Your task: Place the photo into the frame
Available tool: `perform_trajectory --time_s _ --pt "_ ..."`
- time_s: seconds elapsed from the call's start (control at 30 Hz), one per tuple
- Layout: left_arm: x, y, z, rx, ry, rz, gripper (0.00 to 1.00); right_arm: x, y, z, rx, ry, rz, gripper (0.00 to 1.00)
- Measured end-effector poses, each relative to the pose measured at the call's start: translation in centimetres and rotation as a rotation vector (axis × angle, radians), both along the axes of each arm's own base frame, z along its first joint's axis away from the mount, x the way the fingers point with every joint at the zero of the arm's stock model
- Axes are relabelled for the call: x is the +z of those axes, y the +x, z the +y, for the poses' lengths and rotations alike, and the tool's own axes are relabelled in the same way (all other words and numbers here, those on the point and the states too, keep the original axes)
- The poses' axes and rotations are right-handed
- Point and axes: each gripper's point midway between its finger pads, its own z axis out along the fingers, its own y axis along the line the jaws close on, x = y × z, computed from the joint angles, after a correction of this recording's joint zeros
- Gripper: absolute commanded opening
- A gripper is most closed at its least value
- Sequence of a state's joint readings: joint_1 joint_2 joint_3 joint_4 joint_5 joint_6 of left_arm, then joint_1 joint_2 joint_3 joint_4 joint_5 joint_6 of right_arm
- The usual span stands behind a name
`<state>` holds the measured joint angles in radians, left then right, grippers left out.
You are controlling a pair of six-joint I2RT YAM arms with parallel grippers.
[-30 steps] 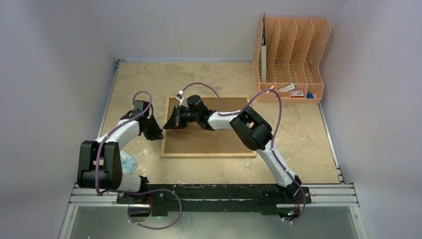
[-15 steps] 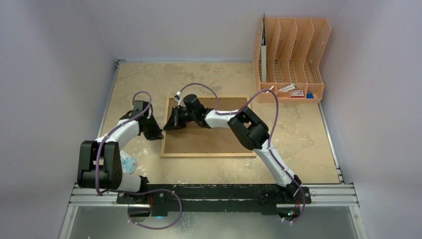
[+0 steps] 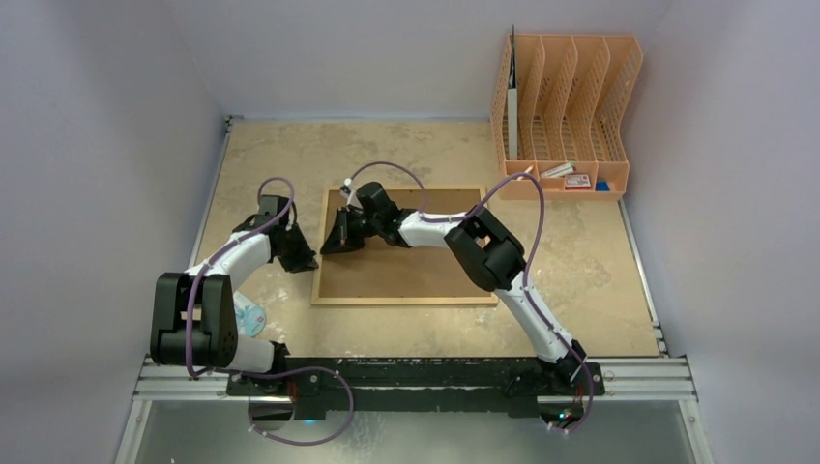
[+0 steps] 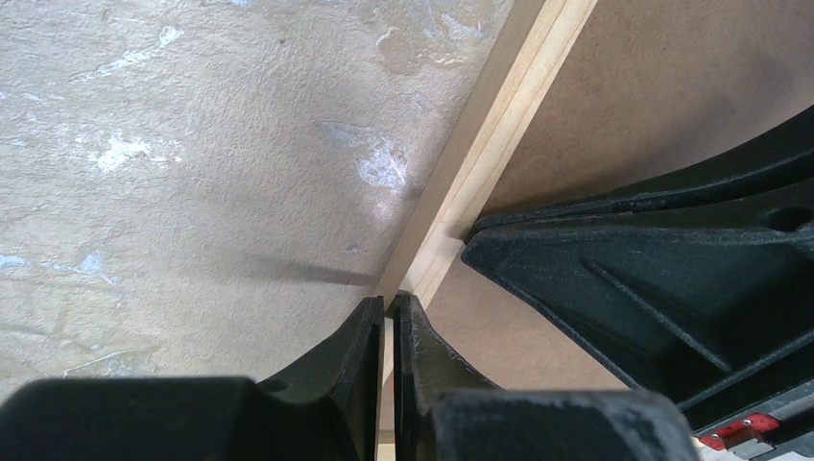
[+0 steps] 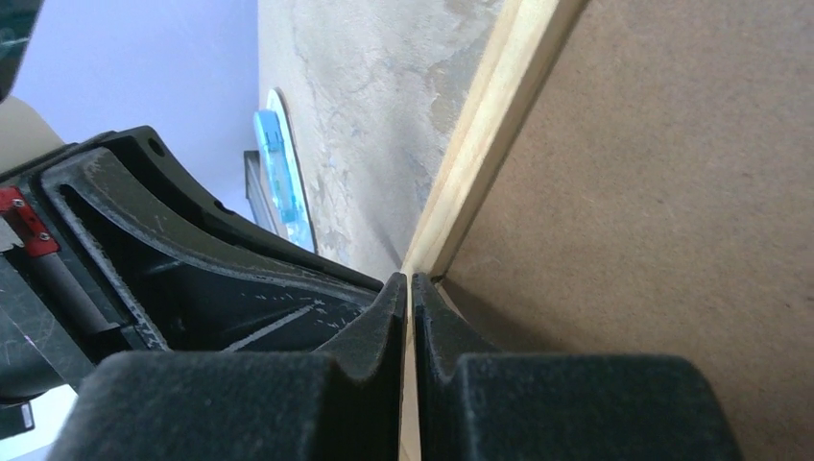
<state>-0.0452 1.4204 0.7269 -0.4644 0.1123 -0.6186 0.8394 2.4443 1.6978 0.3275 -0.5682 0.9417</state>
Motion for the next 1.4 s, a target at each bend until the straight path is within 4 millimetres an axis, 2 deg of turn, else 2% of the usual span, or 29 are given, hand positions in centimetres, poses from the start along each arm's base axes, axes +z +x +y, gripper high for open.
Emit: perform_trajectory --time_s 0.33,0.47,0.57,0.7,0.87,1.03,1.1,1.2,1.4 --pt "0.0 0.0 0.0 0.001 -0.003 0.001 0.08 -0.7 -0.2 -0.5 -0.005 -0.037 0.017 0.08" --pt "0.0 0.0 0.0 0.001 -0.006 0.002 0.09 -0.7 -0.1 -0.5 -0.006 -0.040 0.017 0.11" --pt "0.0 0.0 0.0 0.001 -0.007 0.002 0.10 -0.6 -0.1 -0.5 -0.006 -0.038 0.016 0.16" --pt "0.0 0.0 0.0 0.001 -0.010 0.002 0.15 -0.1 0.2 -0.5 -0.026 -0.043 0.001 0.27" --pt "0.1 0.2 -0.1 0.004 -0.016 -0.007 0.24 1.1 1.6 -1.6 -0.087 -0.056 -0.037 0.30" --pt "0.2 0.4 0.1 0.017 -0.019 -0.010 0.31 3.3 4.4 -2.7 -0.147 -0.022 -0.079 0.30" --pt "0.4 1.1 0.3 0.025 -0.019 -0.021 0.35 4.0 5.4 -3.0 -0.162 -0.005 -0.093 0.30" --pt "1.0 3.5 0.5 0.028 -0.027 -0.073 0.40 4.8 6.7 -3.4 -0.177 0.008 -0.111 0.30" --pt "0.8 8.4 -0.1 -0.016 -0.054 -0.136 0.41 7.4 9.0 -2.7 -0.184 0.056 -0.175 0.31"
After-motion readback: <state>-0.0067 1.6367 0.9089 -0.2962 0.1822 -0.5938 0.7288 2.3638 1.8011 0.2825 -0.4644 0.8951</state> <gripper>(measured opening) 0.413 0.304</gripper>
